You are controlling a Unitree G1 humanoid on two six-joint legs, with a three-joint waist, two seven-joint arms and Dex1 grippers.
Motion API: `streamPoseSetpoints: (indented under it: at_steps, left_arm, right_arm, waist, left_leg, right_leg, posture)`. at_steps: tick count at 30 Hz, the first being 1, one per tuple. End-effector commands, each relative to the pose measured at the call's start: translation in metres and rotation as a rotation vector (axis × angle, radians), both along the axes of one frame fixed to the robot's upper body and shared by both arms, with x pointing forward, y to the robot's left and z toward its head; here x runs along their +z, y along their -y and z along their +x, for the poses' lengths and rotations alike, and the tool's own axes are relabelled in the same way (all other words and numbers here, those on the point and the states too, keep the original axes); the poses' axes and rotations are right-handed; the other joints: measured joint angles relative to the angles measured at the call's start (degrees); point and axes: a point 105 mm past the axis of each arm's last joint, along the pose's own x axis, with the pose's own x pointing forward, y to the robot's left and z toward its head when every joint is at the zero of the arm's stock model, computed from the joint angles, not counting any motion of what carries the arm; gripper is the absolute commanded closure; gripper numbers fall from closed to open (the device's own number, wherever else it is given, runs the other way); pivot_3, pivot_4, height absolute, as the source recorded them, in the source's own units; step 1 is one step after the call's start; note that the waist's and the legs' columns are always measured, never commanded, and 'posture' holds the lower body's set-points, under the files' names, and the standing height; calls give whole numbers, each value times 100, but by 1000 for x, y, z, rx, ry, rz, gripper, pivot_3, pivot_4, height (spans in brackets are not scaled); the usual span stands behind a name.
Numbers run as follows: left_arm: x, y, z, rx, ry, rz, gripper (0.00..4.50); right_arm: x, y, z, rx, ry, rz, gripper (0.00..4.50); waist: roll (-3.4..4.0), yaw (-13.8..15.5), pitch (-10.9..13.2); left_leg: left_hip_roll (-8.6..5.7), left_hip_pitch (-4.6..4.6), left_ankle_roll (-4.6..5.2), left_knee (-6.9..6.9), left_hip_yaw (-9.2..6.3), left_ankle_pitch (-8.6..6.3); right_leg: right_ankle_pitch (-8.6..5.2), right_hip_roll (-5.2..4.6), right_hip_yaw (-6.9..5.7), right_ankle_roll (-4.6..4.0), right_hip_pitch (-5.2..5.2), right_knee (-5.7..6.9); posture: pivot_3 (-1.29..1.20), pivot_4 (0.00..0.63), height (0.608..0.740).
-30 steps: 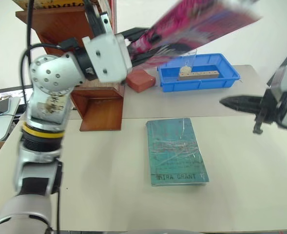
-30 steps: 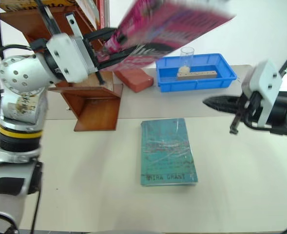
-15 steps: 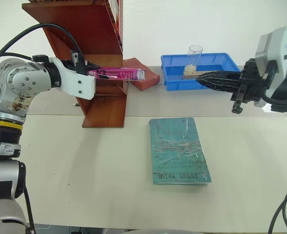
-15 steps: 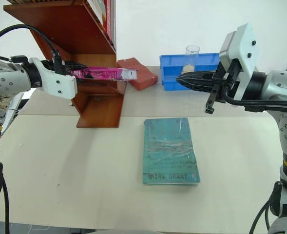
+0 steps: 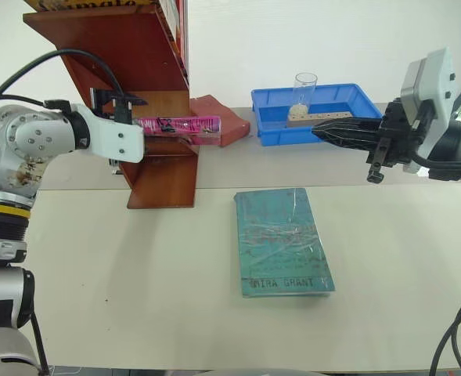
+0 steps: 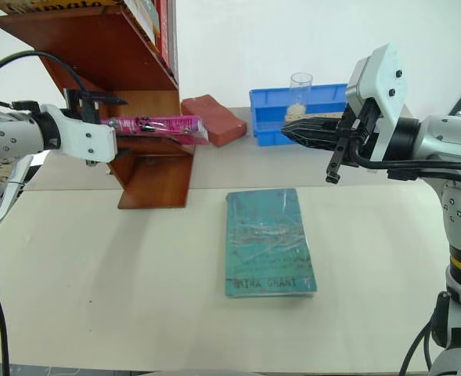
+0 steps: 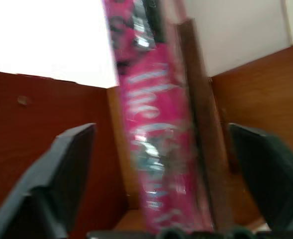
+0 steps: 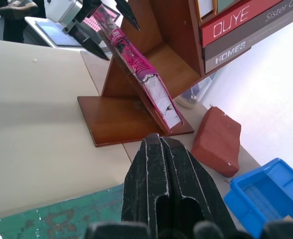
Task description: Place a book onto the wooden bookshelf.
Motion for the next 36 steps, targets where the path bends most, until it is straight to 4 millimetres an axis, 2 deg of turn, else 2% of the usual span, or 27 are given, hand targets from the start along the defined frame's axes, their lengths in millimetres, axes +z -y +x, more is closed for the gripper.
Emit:
streamPoseSetpoints:
  at_steps: [1,5,8,13,15,17,19,21,24,27,36]
  left_arm:
    - [22,-6,-11,3,55,-21,57]
    - [30,-17,-22,33,25,-89,57]
    - [47,-23,-34,52,8,-216,57]
    - [64,-38,-52,116,-101,-529,57]
    - [56,-51,-59,174,-190,-655,57]
    - [26,-62,-71,244,-310,-688,57]
    - [4,-61,-85,264,-410,-711,57]
    - [-5,-59,-93,268,-459,-779,57]
    - [-15,-59,-99,303,-495,-836,57]
    - [-21,-57,-101,310,-513,-872,57]
    - [-23,-48,-102,280,-552,-912,57]
  right_arm:
    - [12,11,-4,-25,65,-13,4500]
    - [14,15,-1,-32,75,-23,4500]
    - [15,15,3,-25,81,-32,4500]
    - [13,15,7,-2,83,-60,4500]
    - [13,17,7,7,78,-74,4500]
    - [11,22,8,12,64,-107,4500]
    - [8,29,10,6,47,-135,4500]
    - [2,37,12,-4,38,-187,4500]
    - [-4,43,13,-4,31,-233,4500]
    - [-7,44,13,0,31,-237,4500]
    - [-9,46,13,-2,31,-250,4500]
  waist:
    - [-5,7,2]
    - [-9,-2,2]
    - [-9,5,3]
    - [-12,-2,5]
    - [-15,-3,6]
    - [-16,-12,6]
    - [-8,-32,0]
    - [-25,-33,6]
    - [-59,9,4]
    - [-54,27,2]
    - [-52,-5,6]
  left_leg:
    - [0,0,0,0,0,0]
    - [0,4,0,1,6,0]
    - [2,4,0,-1,7,0]
    - [4,3,0,-2,9,0]
    - [4,4,0,-2,10,0]
    - [5,2,0,-2,11,0]
    - [4,5,6,0,23,-4]
    - [6,11,11,1,38,-7]
    - [23,11,10,-4,31,-8]
    - [20,14,9,-2,37,-8]
    - [17,11,11,-2,41,-9]
  right_leg:
    - [0,-1,-1,0,-1,3]
    - [0,-5,-2,0,-16,-3]
    - [0,-4,-4,0,-21,0]
    - [-2,-4,-4,2,-36,10]
    - [-3,-5,-6,4,-43,20]
    - [-3,-4,-8,4,-59,31]
    - [2,-15,-7,-4,-70,36]
    - [-1,-22,-9,-8,-88,60]
    - [-5,-8,-26,-10,-95,63]
    - [-8,-19,-28,-9,-89,57]
    - [-3,-21,-24,-19,-91,56]
  posture:
    - [0,150,637]
    - [0,150,637]
    - [0,150,637]
    - [0,150,637]
    - [0,150,637]
    - [0,150,637]
    - [0,150,637]
    - [0,150,637]
    - [0,150,637]
    - [0,150,637]
    - [0,150,637]
